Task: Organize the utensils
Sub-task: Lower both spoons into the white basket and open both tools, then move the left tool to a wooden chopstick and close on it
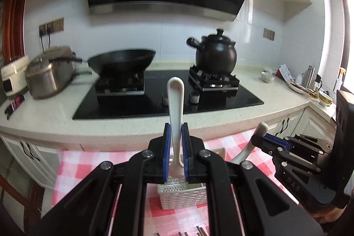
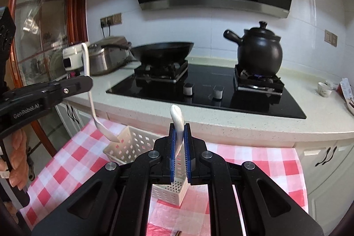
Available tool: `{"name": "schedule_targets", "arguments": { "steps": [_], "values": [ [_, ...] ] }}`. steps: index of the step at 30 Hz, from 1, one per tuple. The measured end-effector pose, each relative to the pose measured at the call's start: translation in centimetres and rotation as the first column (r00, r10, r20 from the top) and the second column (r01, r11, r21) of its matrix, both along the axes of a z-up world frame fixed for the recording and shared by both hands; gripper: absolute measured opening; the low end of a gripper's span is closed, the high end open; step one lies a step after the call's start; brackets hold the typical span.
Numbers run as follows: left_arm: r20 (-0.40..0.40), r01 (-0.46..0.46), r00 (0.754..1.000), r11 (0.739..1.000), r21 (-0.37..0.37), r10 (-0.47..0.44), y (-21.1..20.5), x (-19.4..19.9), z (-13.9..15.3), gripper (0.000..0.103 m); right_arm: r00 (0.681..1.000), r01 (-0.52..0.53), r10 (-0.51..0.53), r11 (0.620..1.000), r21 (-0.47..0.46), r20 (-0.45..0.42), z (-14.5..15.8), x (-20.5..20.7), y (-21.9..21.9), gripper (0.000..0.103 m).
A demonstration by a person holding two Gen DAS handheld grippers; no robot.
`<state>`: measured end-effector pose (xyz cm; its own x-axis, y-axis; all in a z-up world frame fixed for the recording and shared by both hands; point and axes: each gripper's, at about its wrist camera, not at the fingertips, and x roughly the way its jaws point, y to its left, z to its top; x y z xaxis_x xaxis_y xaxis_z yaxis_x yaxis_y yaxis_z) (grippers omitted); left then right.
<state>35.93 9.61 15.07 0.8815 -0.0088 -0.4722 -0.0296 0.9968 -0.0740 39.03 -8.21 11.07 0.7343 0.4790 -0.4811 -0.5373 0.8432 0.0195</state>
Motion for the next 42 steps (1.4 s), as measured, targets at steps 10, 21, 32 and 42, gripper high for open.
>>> {"name": "schedule_targets", "arguments": {
  "steps": [10, 21, 32, 42],
  "values": [
    [-0.187, 0.021, 0.982, 0.996, -0.090, -0.038, 1.9, 5.1, -7.2, 0.010, 0.990, -0.042, 0.025, 0.992, -0.117, -0.140, -6.0, 4.3, 3.9, 0.010],
    [-0.192, -0.015, 0.981, 0.996, -0.092, -0.003, 3.8, 6.2, -8.7, 0.023, 0.993, -0.011, 0.001, 0.996, -0.090, -0.115, -6.4, 6.1, 5.1, 0.047],
    [-0.077, -0.126, 0.990, 0.990, -0.071, 0.120, 5.4, 0.9, -7.3, 0.056, 0.997, 0.029, -0.033, 0.998, -0.060, -0.063, -5.0, 3.2, 1.2, 0.047],
    [-0.091, -0.212, 0.974, 0.976, -0.052, 0.207, 4.7, -6.8, -10.2, 0.065, 0.988, 0.064, -0.066, 0.998, -0.023, -0.142, -9.0, -2.6, -4.2, 0.047]
  ]
}}
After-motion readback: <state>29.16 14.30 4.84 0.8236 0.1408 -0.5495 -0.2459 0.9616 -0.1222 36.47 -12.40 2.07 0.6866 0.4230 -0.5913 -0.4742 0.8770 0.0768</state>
